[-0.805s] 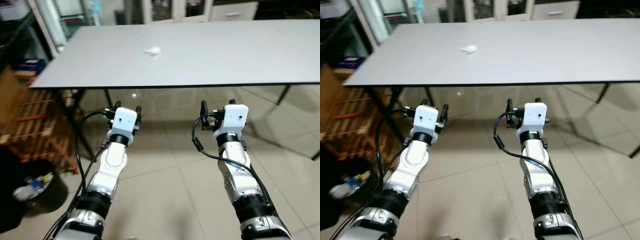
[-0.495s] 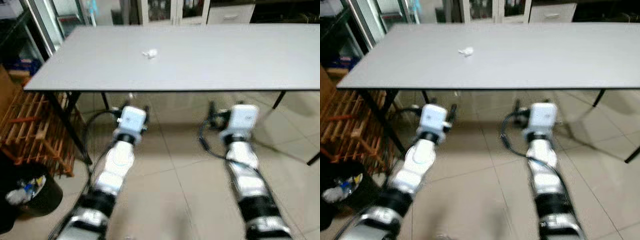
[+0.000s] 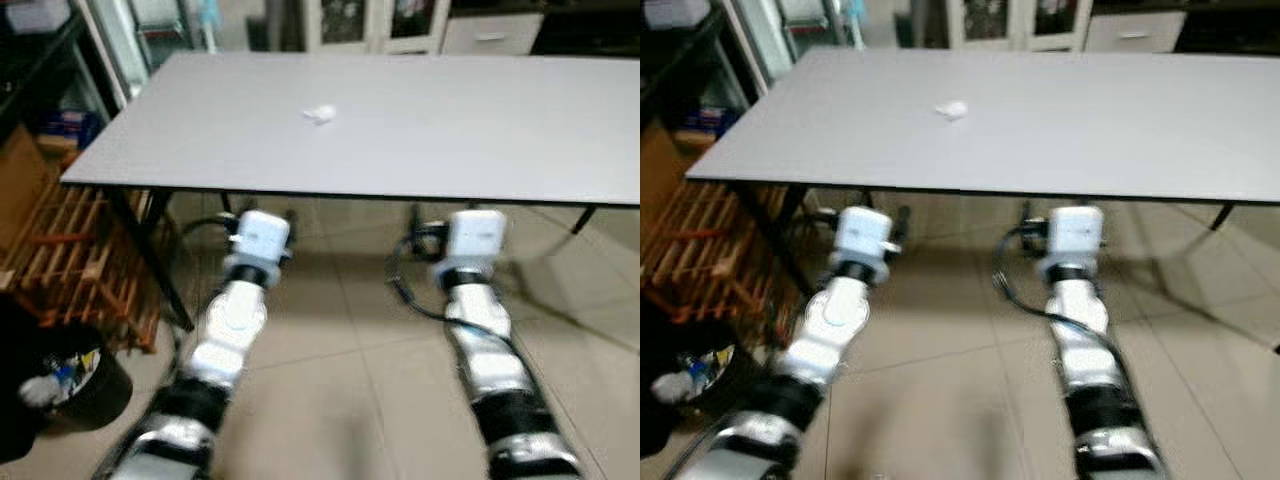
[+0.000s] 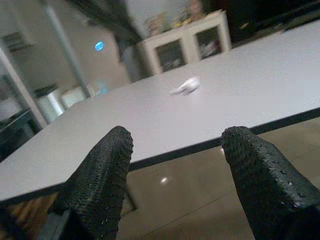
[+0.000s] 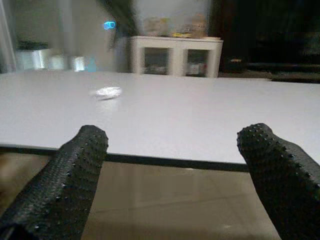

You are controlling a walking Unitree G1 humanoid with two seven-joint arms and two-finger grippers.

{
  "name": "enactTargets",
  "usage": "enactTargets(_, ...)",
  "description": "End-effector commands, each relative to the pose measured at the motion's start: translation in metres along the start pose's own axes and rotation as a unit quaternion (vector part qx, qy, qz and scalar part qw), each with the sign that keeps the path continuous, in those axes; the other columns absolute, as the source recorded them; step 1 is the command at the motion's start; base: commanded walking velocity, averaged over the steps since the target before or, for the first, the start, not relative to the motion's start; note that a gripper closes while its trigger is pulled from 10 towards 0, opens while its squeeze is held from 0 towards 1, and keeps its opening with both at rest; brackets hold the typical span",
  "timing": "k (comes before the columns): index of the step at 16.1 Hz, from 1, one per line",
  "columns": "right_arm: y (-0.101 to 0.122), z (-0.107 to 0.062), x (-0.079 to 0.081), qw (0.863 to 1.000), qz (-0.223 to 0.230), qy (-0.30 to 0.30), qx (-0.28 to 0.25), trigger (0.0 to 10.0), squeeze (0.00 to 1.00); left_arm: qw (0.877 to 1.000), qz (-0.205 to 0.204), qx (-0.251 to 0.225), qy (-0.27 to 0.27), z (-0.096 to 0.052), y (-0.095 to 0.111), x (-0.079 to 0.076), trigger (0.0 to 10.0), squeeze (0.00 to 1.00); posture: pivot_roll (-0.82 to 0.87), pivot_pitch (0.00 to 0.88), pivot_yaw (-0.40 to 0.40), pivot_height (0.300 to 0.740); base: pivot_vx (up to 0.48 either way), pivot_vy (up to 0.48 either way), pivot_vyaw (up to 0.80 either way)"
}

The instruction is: Picking trash to rubbish bin

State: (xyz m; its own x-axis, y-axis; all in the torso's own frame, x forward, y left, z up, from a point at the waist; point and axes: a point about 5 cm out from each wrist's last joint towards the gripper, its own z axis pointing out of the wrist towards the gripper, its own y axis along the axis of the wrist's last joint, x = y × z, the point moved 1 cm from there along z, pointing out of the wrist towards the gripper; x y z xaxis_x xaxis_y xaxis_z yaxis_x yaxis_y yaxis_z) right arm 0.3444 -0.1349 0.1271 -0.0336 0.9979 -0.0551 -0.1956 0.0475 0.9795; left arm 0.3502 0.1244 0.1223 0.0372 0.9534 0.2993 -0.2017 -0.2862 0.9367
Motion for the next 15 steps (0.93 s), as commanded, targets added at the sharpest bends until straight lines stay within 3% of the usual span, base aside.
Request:
enactTargets(1,0.0018,0.0016,-0.0106,1.0,-0.009,-0.012,-0.001,10.0,0.0,1.0,-0.005,-0.01,-0.008,0.0022,0.0066,-0.0074,10.0,0.0,-0.03,0.055,0.031,0.74,0.364,0.0,0.0)
enactTargets(15,-0.0003,0.001,-0.008,1.0,-0.006,-0.006,0.004,10.0,0.0,1.0,-0.004,-0.011,-0.01,0.0033,0.0075,-0.0082,10.0,0.0,-0.04,0.043,0.035,0.74,0.365,0.0,0.0)
